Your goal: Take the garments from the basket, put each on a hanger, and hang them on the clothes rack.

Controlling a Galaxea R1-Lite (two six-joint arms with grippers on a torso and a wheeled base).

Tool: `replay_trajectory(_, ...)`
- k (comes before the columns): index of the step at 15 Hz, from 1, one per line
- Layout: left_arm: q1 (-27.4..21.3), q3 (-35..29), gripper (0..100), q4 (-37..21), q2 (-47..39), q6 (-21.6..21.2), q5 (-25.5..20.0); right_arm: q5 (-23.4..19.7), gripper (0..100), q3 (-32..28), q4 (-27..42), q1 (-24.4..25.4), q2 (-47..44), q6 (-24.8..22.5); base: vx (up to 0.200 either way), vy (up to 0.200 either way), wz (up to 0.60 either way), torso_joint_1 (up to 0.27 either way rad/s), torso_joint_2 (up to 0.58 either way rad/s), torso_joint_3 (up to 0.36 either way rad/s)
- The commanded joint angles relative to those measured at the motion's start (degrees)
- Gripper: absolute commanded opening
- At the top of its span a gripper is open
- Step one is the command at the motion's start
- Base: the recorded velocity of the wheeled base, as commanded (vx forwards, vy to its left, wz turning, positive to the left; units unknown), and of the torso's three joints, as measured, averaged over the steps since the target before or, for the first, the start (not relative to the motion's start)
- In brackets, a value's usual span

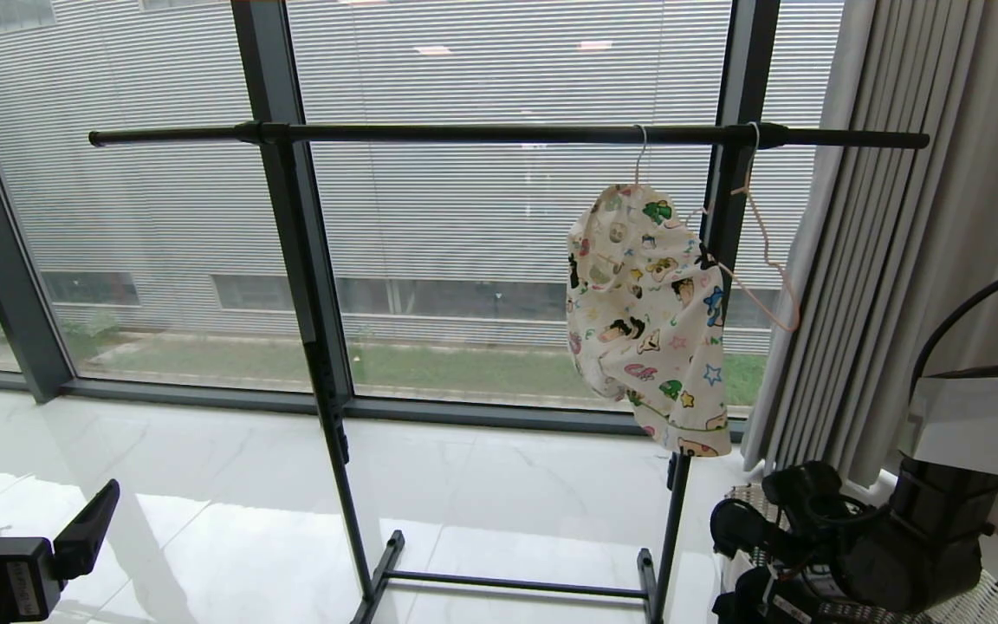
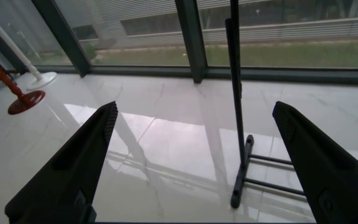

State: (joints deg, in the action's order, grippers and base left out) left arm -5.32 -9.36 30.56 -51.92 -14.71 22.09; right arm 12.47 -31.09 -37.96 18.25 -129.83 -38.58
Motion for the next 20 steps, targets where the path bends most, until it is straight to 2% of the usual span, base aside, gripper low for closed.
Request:
replay_trajectory(1, 0.0, -0.2, 100, 0.0, -0.1, -0.1, 0.0, 0.1, 100, -0.4, -0.1, 0.0, -0.2, 0.0, 0.000, 0.000, 0.00, 0.000, 0.00, 0.000)
replay_trajectory(5, 0.0, 0.0, 100, 0.0, -0.1, 0.0, -4.2, 0.1, 100, -0.3, -0.7, 0.0, -0.2, -0.1, 0.000, 0.000, 0.00, 0.000, 0.00, 0.000)
replay_trajectory(8, 0.0, 0.2, 100, 0.0, -0.2, -0.1, -4.2, 0.1, 100, -0.3, -0.7, 0.0, -0.2, -0.1, 0.200, 0.000, 0.00, 0.002, 0.00, 0.002)
replay_trajectory(15, 0.0, 0.2, 100, 0.0, -0.2, -0.1, -4.2, 0.0, 100, -0.4, -0.7, 0.1, -0.2, -0.4, 0.000, 0.000, 0.00, 0.000, 0.00, 0.000)
replay_trajectory(20, 0.0, -0.1, 100, 0.0, -0.1, 0.0, -4.2, -1.7, 100, -1.8, 0.1, 0.4, -0.5, -5.4, 0.000, 0.000, 0.00, 0.000, 0.00, 0.000)
